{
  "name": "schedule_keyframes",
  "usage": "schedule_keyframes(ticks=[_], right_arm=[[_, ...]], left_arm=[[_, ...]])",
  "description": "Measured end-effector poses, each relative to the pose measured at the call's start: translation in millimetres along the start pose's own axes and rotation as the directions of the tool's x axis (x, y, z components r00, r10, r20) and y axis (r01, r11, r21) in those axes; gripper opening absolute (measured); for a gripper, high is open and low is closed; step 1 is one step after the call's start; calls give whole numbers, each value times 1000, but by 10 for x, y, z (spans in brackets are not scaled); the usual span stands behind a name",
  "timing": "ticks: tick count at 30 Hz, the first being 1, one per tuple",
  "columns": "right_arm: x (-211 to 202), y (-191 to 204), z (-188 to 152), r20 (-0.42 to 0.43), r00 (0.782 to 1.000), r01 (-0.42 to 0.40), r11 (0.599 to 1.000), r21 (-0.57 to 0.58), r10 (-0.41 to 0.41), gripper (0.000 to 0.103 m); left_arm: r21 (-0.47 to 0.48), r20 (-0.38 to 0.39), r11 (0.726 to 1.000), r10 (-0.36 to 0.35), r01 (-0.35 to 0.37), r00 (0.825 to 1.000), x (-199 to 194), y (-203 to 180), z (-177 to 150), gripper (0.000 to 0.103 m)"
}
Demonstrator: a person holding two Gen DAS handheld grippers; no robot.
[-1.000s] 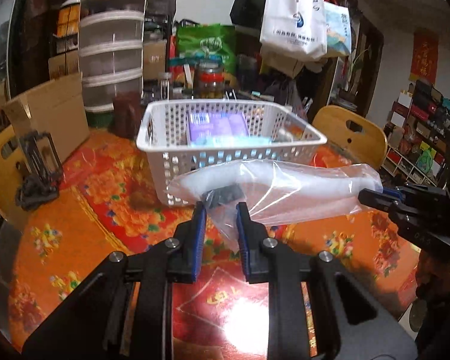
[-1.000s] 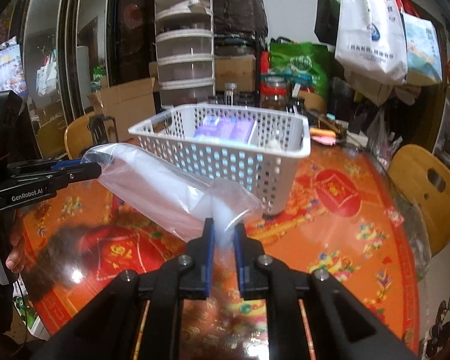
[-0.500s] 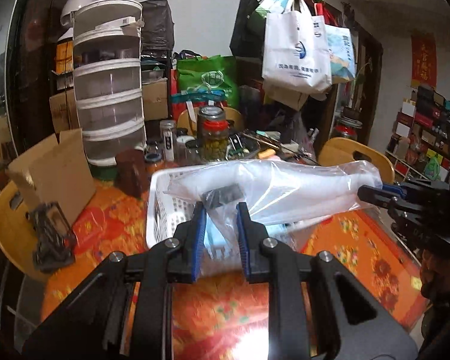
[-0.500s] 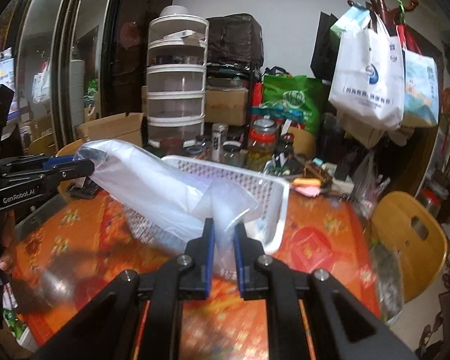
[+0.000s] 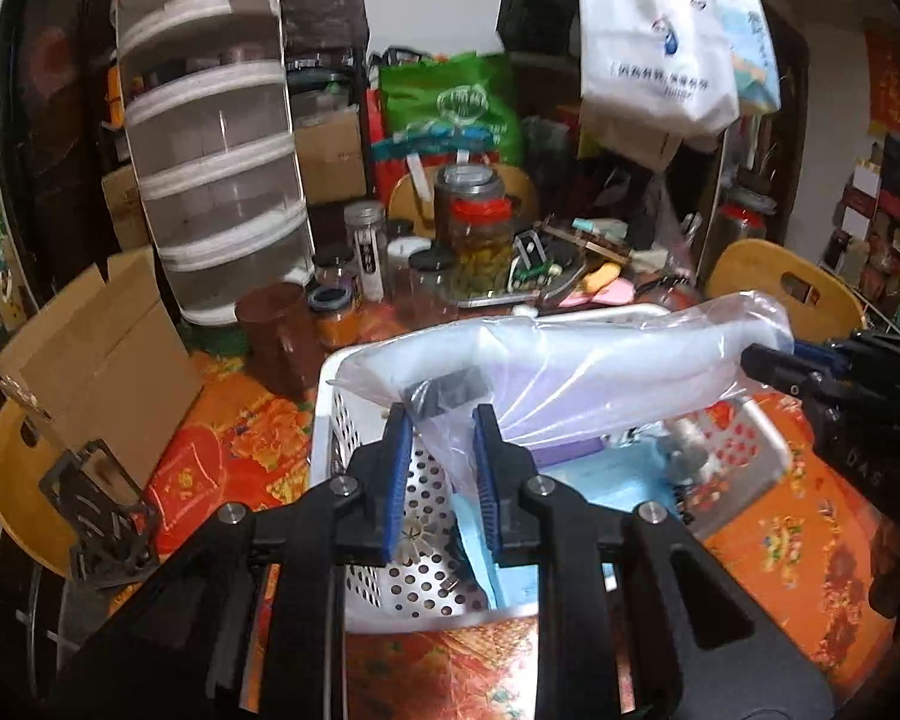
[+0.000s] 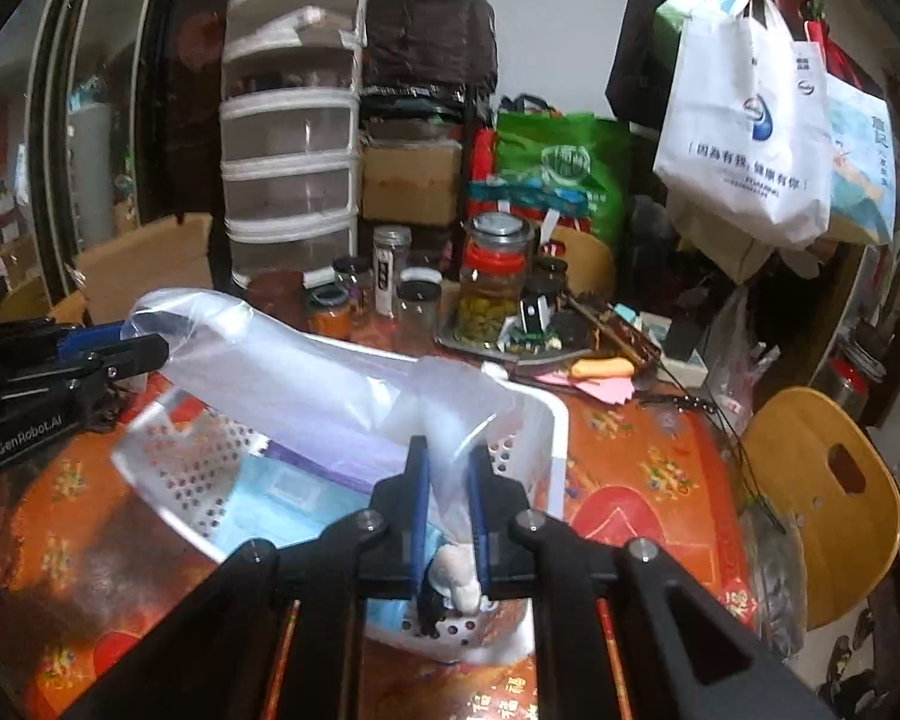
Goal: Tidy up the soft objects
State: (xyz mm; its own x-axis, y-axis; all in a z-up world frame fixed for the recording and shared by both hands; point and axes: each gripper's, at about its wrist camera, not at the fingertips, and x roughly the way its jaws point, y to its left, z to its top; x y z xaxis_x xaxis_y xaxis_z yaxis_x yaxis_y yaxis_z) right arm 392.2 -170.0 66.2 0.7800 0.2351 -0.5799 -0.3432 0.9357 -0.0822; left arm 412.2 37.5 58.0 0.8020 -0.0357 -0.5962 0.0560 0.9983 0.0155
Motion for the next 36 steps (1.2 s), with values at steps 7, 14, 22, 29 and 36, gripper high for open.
schedule_keyframes(ticks=[7, 14, 22, 29, 36], right_arm=[[440, 65, -98, -51, 998, 44, 998, -34, -46, 20], [550, 75, -160, -63, 996, 69, 997, -19, -70, 103], [157, -38, -255, -17, 1000, -5, 999, 43, 6, 103], [-384, -103, -382, 26, 997, -72, 992, 102, 70, 103], [-1123, 61, -741, 16, 999, -40, 991, 124, 38, 103]], left_arm=[[-25, -29, 998, 55, -55, 998, 371, 83, -131, 32], [-17, -9, 999, 28, -28, 1000, 316, 92, -258, 94], [11, 17, 1000, 1, -1, 1000, -234, 18, -330, 103], [-2, 6, 1000, -10, 10, 1000, -872, -35, -643, 103], [-16, 89, 1000, 27, -26, 996, -1854, -59, -1114, 103]])
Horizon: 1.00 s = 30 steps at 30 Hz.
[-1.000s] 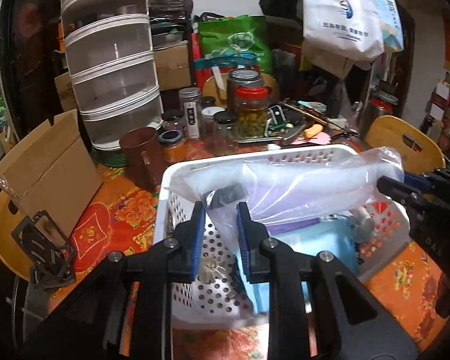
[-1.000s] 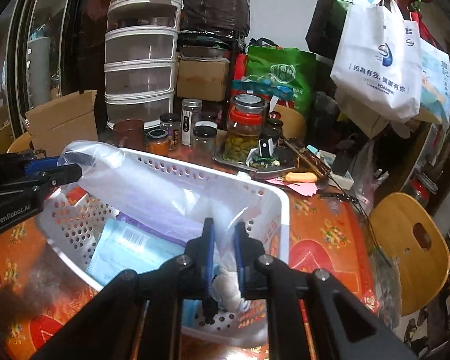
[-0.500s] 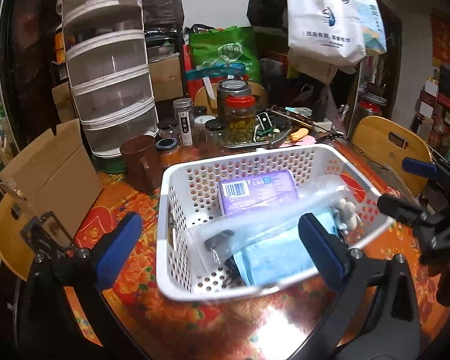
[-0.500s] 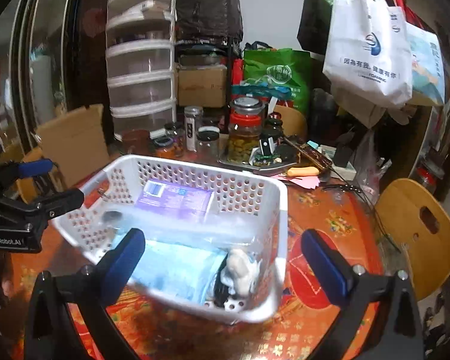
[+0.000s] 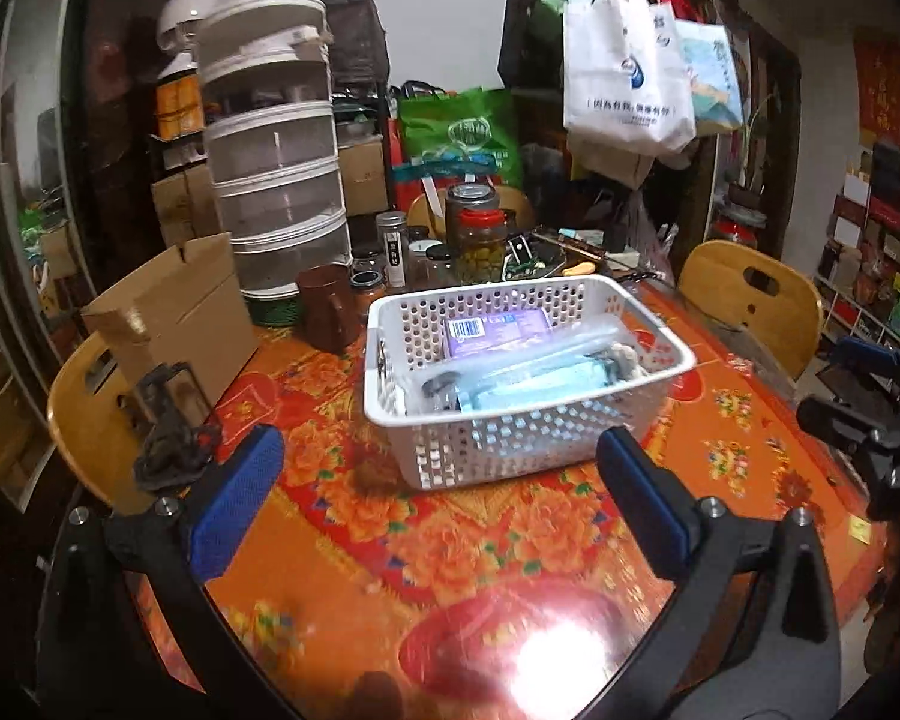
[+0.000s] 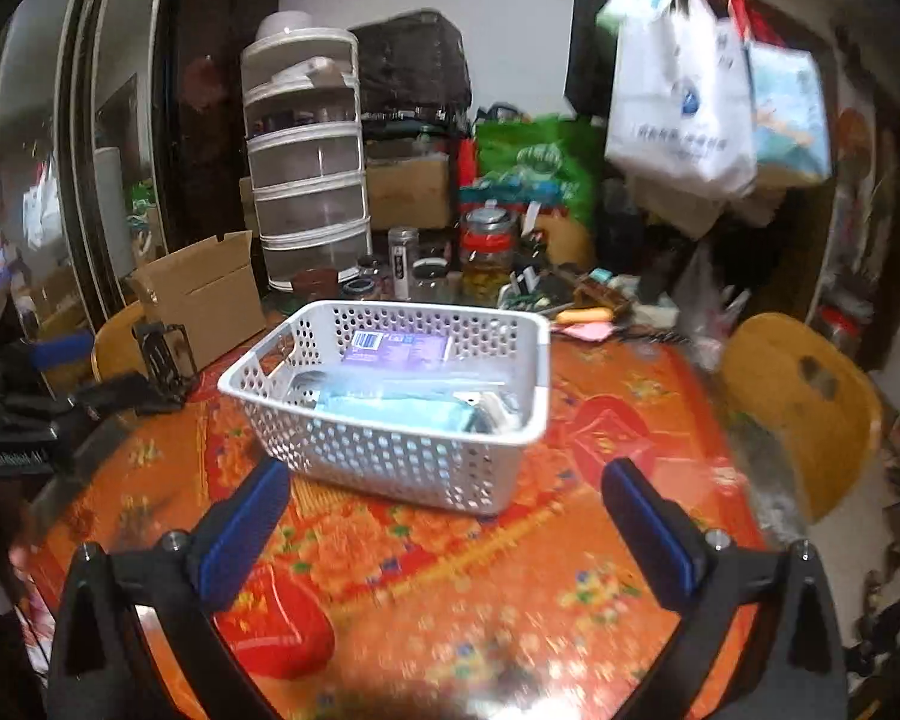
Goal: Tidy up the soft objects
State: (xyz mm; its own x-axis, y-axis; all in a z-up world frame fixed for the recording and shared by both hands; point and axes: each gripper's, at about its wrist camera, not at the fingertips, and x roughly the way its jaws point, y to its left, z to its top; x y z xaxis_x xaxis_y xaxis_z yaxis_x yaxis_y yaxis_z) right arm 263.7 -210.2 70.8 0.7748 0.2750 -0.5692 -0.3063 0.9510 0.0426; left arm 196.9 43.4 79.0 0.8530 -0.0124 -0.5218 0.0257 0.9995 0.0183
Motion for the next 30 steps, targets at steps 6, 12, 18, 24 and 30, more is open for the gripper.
schedule_keyframes(ticks=[6, 12, 18, 24, 30], right_arm=[[-774, 343, -372, 68, 992, 110, 992, -60, -105, 103], [-1479, 657, -667, 128, 990, 66, 996, -52, -59, 103], [-1761, 758, -881, 141, 983, 112, 993, 25, -115, 103], [-1681, 623, -894, 97, 984, 141, 986, 85, -149, 103], [-1527, 582, -916, 54, 990, 126, 988, 89, -131, 103]], left_arm=[[-53, 7, 999, 7, -7, 1000, -701, 45, -326, 103], [-111, 55, 994, 27, -21, 998, -1442, 87, -631, 103], [-128, 92, 992, 16, -4, 996, -1863, -4, -798, 103], [-98, 35, 995, -28, 31, 999, -1770, -169, -866, 103], [-85, -4, 996, -30, 29, 1000, -1545, -238, -835, 103]])
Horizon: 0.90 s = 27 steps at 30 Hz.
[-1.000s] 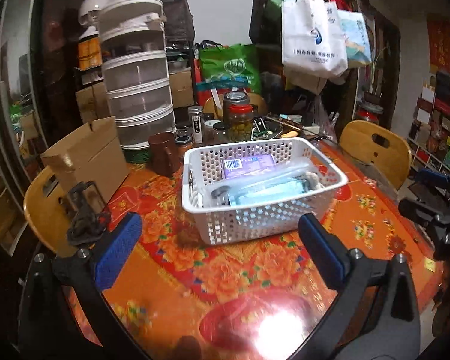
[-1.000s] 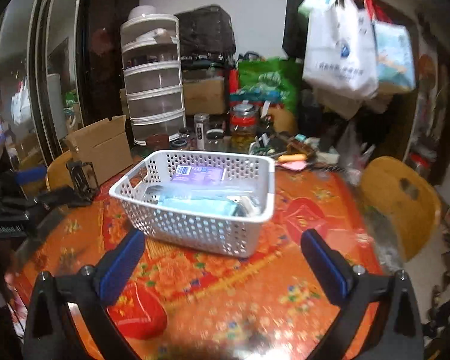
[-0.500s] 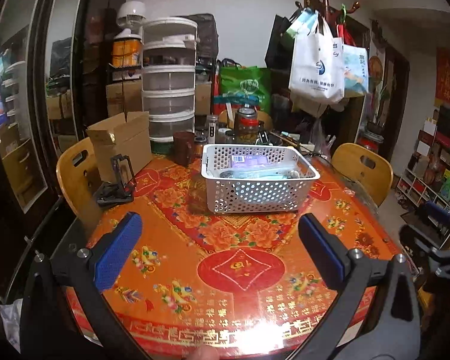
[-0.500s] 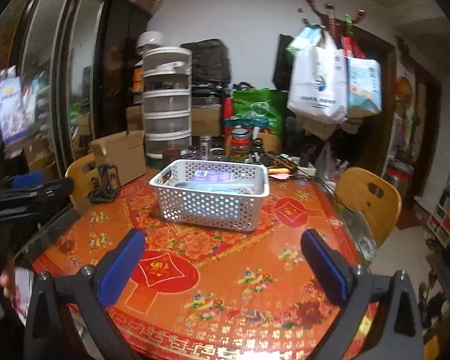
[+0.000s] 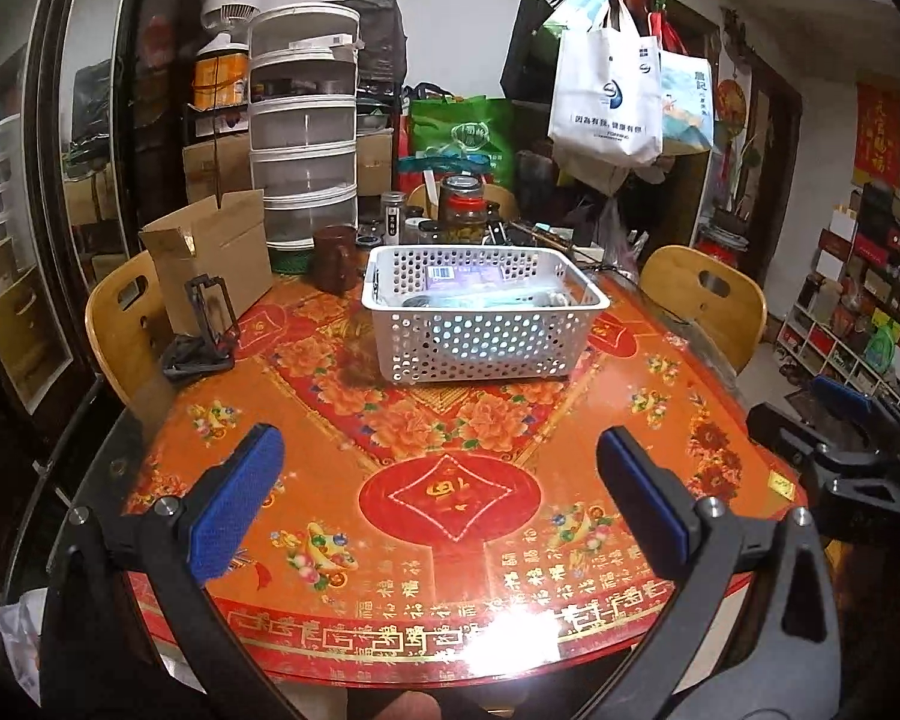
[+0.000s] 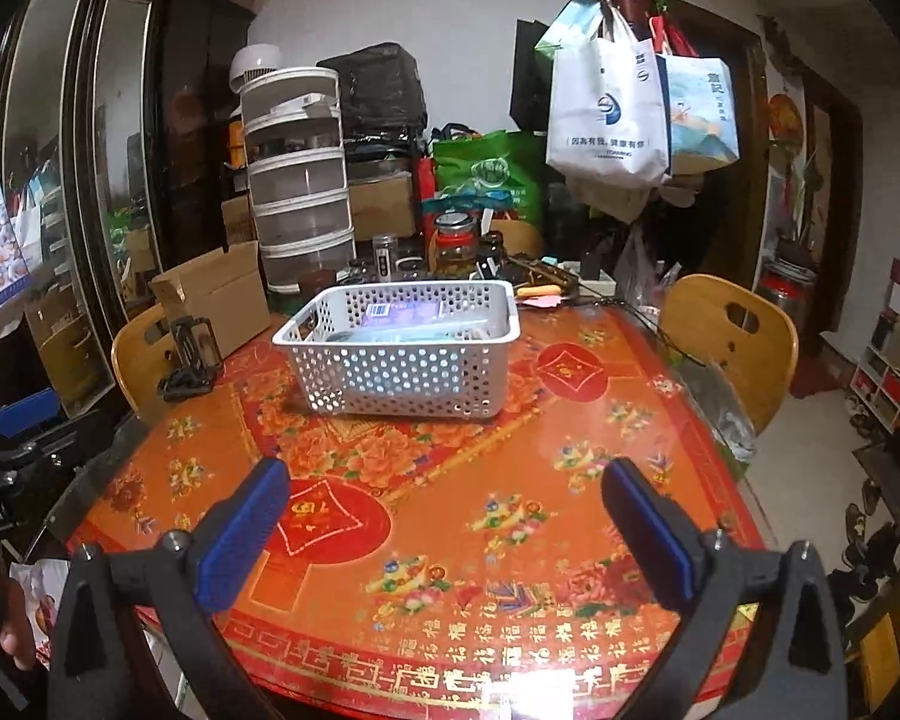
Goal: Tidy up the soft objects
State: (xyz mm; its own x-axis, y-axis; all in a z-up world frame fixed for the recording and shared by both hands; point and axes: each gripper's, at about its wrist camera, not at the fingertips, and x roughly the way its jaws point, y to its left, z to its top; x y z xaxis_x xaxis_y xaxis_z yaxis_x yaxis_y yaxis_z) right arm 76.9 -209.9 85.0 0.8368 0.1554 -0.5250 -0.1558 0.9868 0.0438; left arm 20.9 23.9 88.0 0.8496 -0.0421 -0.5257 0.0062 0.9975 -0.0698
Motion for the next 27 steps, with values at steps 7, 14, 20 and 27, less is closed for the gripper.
schedule_keyframes(ticks=[7, 14, 20, 27], right_arm=[[84, 29, -27, -25, 1000, -14, 1000, -7, 14, 103], [112, 12, -41, -38, 999, -17, 1000, 6, 17, 103], [103, 14, -44, -36, 999, -23, 1000, 8, 23, 103], [93, -1, -53, -35, 999, -33, 999, 16, 33, 103]], left_arm=[[-5, -11, 1000, -3, 2, 1000, 70, 25, 28, 103], [4, -25, 1000, -14, 14, 1000, 119, 16, 19, 103], [3, -27, 1000, -18, 18, 999, 125, 15, 13, 103], [3, -29, 1000, -19, 19, 999, 126, 17, 3, 103]])
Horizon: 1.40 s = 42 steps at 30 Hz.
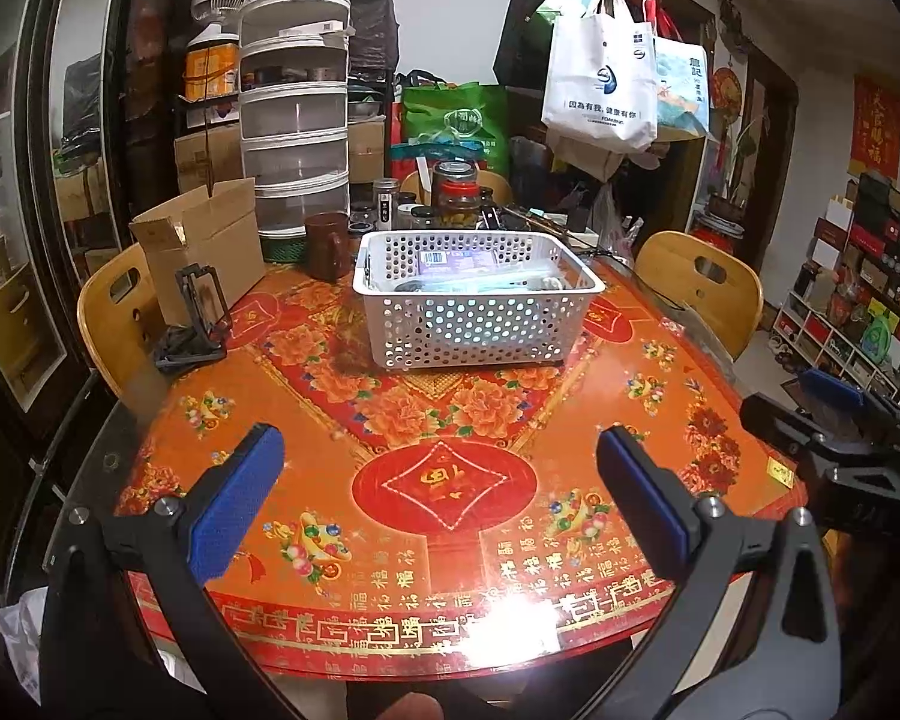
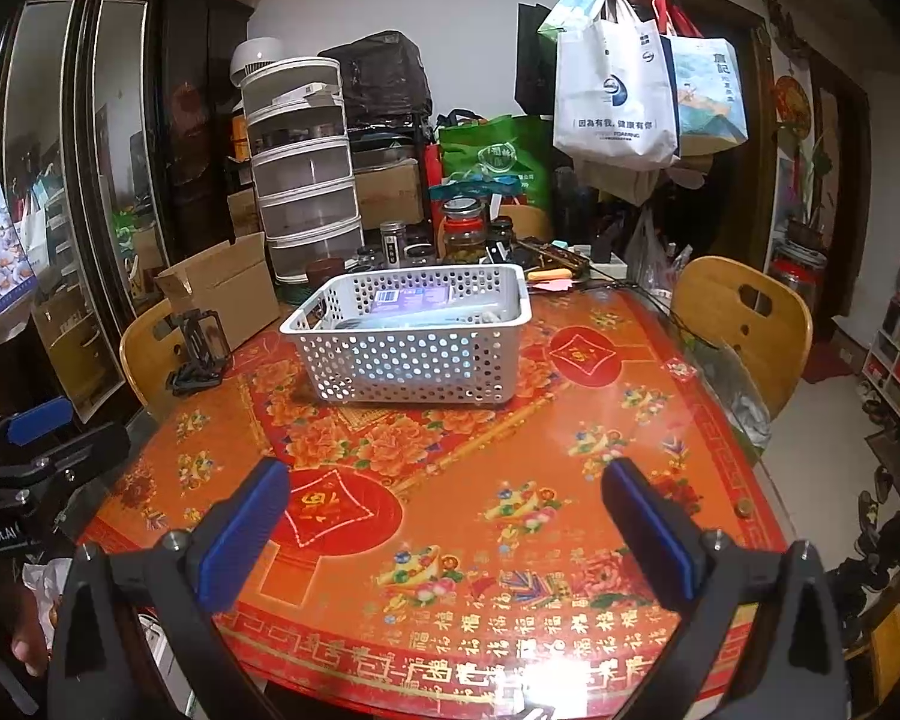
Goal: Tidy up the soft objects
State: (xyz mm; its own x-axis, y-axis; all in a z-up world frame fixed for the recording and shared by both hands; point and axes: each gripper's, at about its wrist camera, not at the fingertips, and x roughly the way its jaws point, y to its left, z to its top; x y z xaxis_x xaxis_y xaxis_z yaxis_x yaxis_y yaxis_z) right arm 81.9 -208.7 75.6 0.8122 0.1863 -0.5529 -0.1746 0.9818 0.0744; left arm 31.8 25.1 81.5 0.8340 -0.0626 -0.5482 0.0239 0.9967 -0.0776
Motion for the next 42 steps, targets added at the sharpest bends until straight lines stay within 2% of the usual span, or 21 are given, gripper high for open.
schedule_keyframes(ticks=[42], right_arm=[[16, 29, -35, -13, 1000, -6, 1000, -11, 6, 103]], left_arm=[[1, -4, 1000, -9, 9, 1000, 20, 44, -67, 103]])
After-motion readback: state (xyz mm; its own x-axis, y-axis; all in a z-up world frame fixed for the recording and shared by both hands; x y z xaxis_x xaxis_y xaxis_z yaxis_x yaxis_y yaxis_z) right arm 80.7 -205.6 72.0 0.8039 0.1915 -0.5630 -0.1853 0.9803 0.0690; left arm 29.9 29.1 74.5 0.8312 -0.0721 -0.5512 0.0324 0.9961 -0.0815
